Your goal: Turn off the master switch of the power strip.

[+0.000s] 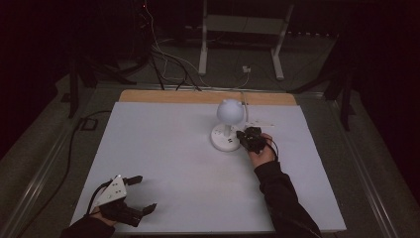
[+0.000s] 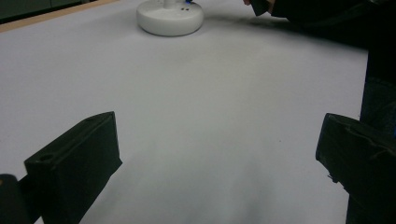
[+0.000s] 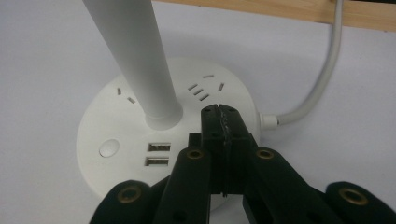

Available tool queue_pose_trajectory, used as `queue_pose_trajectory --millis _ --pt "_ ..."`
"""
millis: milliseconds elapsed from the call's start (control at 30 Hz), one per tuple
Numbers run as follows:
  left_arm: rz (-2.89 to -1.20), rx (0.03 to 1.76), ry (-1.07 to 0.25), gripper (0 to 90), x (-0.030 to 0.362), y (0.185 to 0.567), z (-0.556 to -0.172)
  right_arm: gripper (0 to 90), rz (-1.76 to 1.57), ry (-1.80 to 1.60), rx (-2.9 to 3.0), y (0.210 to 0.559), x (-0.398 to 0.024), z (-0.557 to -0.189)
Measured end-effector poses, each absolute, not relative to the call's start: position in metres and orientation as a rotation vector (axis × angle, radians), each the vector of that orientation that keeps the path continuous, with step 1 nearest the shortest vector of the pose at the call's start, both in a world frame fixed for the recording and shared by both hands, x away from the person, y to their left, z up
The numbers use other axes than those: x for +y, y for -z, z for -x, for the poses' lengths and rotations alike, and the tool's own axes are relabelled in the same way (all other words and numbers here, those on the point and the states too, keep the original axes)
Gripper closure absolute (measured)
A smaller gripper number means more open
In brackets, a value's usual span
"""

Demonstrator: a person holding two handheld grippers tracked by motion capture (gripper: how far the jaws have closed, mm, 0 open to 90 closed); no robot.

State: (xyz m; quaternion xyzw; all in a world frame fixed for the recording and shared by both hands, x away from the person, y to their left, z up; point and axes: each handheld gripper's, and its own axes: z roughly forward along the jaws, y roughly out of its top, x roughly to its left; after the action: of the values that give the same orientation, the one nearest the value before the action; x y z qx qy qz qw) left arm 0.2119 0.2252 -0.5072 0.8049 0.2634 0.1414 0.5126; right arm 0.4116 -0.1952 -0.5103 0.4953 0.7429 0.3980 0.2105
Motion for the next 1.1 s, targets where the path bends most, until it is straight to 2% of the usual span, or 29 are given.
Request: queue_pose_trajectory --millis 1100 --pt "-1.940 0.633 -0.342 0.3 0.2246 0.5073 -0.2116 90.0 -1.291 -0.985 2.085 0.5095 -0.1887 -0.4115"
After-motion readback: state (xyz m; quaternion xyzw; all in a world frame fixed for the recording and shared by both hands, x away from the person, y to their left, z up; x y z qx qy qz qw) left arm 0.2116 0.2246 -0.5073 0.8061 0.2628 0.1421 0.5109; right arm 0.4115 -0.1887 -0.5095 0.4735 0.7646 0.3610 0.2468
